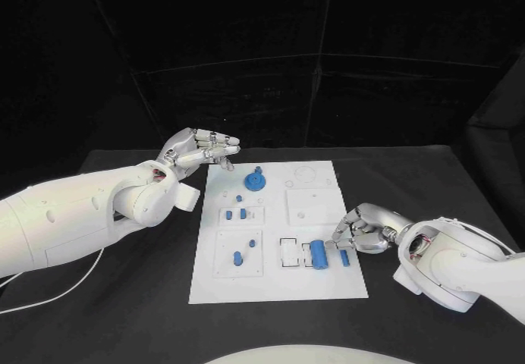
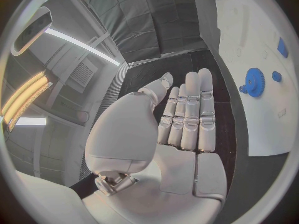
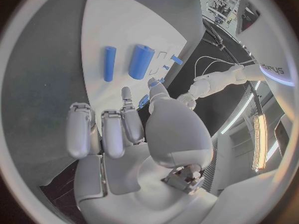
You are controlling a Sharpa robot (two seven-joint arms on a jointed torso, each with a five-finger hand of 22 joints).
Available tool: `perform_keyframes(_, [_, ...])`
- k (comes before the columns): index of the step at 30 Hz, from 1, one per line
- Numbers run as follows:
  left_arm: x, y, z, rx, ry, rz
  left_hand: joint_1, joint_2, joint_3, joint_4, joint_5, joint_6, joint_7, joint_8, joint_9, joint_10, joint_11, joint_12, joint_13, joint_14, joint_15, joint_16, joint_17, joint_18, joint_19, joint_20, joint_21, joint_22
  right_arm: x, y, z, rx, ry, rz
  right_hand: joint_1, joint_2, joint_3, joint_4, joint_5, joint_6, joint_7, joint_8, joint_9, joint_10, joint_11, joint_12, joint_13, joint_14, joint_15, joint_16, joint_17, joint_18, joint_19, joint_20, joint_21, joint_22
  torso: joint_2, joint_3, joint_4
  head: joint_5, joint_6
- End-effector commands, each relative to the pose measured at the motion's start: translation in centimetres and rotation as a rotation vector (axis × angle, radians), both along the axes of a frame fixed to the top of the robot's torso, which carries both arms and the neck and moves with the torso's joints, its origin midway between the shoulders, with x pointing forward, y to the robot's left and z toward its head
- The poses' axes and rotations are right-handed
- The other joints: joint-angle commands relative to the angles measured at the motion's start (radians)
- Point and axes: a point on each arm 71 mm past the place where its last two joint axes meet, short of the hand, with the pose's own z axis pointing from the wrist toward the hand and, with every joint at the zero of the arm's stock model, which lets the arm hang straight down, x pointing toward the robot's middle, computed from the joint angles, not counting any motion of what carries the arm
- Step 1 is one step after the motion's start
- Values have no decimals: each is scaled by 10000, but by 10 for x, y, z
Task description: Assemble the parts on the task board
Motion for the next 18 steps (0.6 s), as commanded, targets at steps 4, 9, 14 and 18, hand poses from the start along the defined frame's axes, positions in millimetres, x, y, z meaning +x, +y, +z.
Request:
perform_keyframes(4, [0,0,0,-74,-3,-106,0,124,-52,-18,5,-57,21,-36,-16,-61,2,-49,-3,18,52,-47,-8,118,69,2,-66,-7,-4,10,-10,-861,290,76,-184,13,-346,389,-163,-170,-15,237,27,122,-1,115,198,594,90,121,158,-208,125,3,98,86,-26,-7,-31,-16,13])
perform_keyframes(9, [0,0,0,-64,8,-100,0,124,-52,-18,5,-57,21,-36,-16,-61,2,-49,-3,18,52,-47,-8,118,69,2,-66,-7,-6,14,-18,-1062,495,114,-222,-14,-517,650,-232,-237,-17,388,40,141,-3,133,274,601,91,148,223,-213,133,7,113,117,-20,-14,-16,-29,20])
perform_keyframes(14, [0,0,-1,-60,20,-101,0,124,-52,-18,5,-57,21,-36,-16,-61,2,-49,-3,18,52,-47,-8,118,69,2,-66,-7,-7,18,-22,-1140,576,170,-220,-20,-559,727,-242,-256,-19,434,45,132,-3,116,266,600,92,150,227,-213,132,8,115,121,-9,-9,-27,-12,15])
perform_keyframes(18, [-1,0,-1,-62,34,-116,0,124,-52,-18,5,-57,21,-36,-16,-61,2,-49,-3,18,52,-47,-8,118,69,2,-66,-7,-7,24,-25,-1172,564,275,-194,-27,-572,747,-242,-254,-23,463,50,126,-5,107,262,599,91,149,224,-214,133,8,116,125,-4,-11,-13,-11,5])
